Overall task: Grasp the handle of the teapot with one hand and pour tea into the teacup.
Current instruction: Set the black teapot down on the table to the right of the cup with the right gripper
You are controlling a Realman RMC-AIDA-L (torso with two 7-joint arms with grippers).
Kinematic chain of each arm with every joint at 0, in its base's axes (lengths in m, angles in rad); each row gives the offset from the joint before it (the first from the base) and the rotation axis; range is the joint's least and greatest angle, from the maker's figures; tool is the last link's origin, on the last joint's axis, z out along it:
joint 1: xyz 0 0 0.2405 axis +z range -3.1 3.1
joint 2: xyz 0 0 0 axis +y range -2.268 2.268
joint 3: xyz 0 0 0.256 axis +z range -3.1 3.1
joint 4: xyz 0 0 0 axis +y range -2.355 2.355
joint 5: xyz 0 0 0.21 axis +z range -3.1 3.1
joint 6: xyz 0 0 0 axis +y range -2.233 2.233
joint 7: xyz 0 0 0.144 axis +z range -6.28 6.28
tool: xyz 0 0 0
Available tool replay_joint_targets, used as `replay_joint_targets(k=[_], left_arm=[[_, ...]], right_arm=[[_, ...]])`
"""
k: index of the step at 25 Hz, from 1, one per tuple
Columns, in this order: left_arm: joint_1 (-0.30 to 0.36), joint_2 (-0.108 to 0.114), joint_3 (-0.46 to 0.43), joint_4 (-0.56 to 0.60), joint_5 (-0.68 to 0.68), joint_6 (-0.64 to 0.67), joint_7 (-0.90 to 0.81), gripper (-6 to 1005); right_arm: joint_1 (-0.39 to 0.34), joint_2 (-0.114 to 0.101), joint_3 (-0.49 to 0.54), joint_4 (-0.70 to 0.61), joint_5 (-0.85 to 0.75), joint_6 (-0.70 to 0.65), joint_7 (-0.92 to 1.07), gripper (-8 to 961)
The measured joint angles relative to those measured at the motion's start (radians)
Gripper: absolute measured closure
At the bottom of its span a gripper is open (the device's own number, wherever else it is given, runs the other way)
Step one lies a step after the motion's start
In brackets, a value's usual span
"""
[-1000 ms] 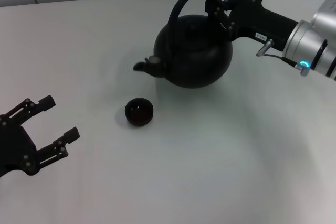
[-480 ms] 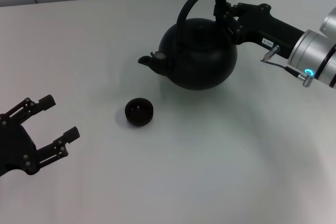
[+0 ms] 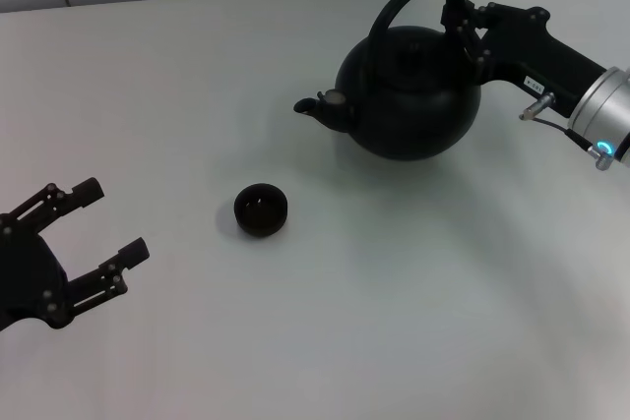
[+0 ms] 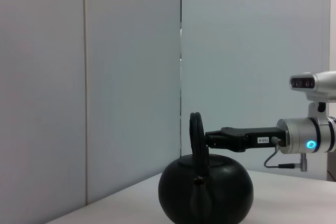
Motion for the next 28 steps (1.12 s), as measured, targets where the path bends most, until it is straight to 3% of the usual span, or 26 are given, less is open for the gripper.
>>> replay_joint_targets(k=[14,28], left_arm=[[0.003,0.001,0.006,0.003,0.0,0.0,0.0,187],[0.0,0.001,0.008,0.004,0.0,0.0,0.0,186]], right_arm=[[-0.002,-0.001,0.001,0.1,0.075,-0.003,-0.16,842],[-0.002,0.0,0.001,0.125,0.08,0.009,-0.166,839]])
